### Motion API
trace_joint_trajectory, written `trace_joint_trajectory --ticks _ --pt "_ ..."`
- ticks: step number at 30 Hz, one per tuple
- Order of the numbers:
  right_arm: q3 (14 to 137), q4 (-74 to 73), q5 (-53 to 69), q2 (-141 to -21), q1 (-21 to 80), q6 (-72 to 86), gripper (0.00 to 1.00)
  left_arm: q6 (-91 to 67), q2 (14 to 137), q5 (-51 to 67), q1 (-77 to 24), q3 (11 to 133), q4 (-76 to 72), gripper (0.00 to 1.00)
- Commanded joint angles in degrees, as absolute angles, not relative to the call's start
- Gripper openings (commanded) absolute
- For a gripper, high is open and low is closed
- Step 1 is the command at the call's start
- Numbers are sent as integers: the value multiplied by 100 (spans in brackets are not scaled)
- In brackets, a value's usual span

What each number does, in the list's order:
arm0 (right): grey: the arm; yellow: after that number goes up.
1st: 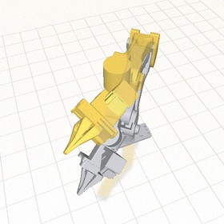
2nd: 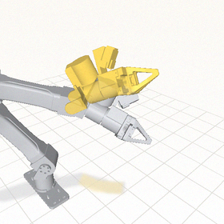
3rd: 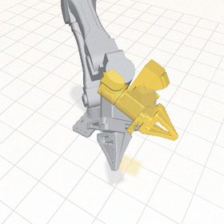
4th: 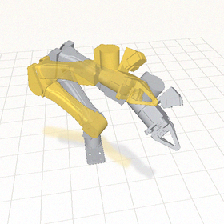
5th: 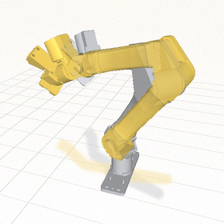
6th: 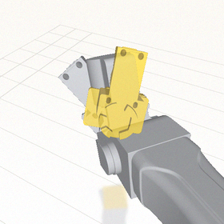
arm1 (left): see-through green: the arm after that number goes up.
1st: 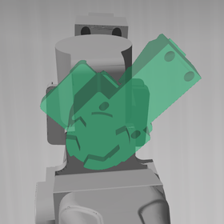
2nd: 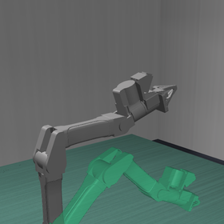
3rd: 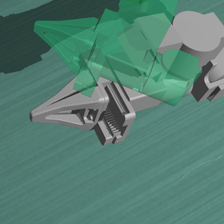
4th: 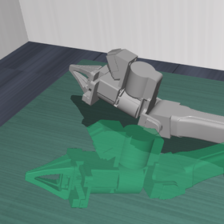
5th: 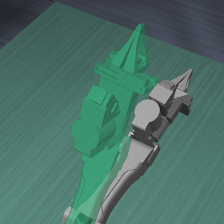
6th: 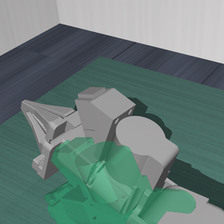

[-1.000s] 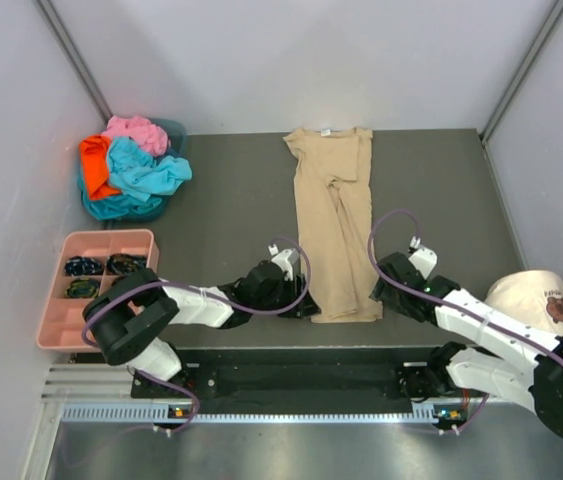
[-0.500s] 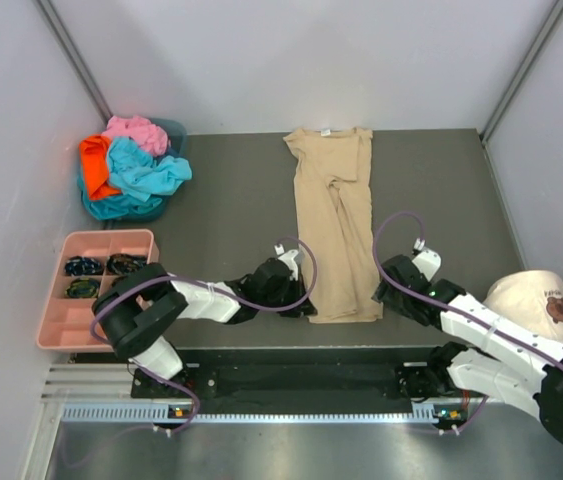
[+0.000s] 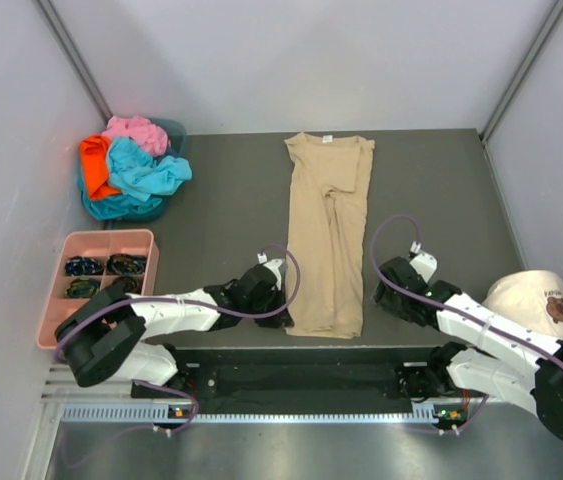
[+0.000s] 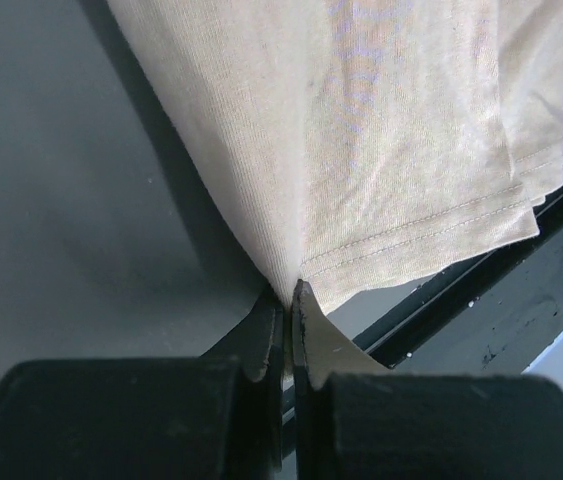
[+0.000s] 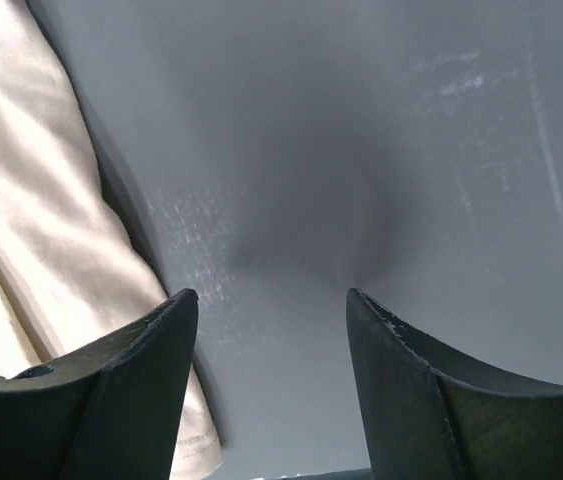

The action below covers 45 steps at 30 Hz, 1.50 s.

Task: Fold and stack the t-shirts
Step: Grab the bottom of the folded rectangular tshirt with both arms

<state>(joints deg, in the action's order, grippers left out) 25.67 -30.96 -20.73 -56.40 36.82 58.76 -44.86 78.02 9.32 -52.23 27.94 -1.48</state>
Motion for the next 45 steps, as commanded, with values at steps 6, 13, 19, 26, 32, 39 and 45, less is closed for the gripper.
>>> trace_joint_trajectory --ticks 6,13,19,26,32,39,45 --pt "2452 -2953 -1749 -5555 4104 6231 64 -4395 8015 1133 -5256 2839 44 0" --pt "2356 -3182 -1591 -5203 4552 6635 64 -4316 8104 1187 -5265 2962 35 0" --pt "2250 -3261 -1389 -5019 4737 6864 64 -4263 8086 1151 -5265 3015 132 0" --pt "2188 -3050 -1371 -5062 5159 7189 65 -4184 7972 1090 -5265 3023 360 0" --pt "2267 -2857 -1371 -5387 5475 7339 64 -4105 7910 1046 -5265 3067 475 0" --pt "2285 -2690 -1292 -5572 5572 7356 57 -4104 7884 1037 -5265 3059 492 0" --pt "2233 -2663 -1239 -5590 5634 7383 31 -4104 7849 993 -5265 3050 519 0"
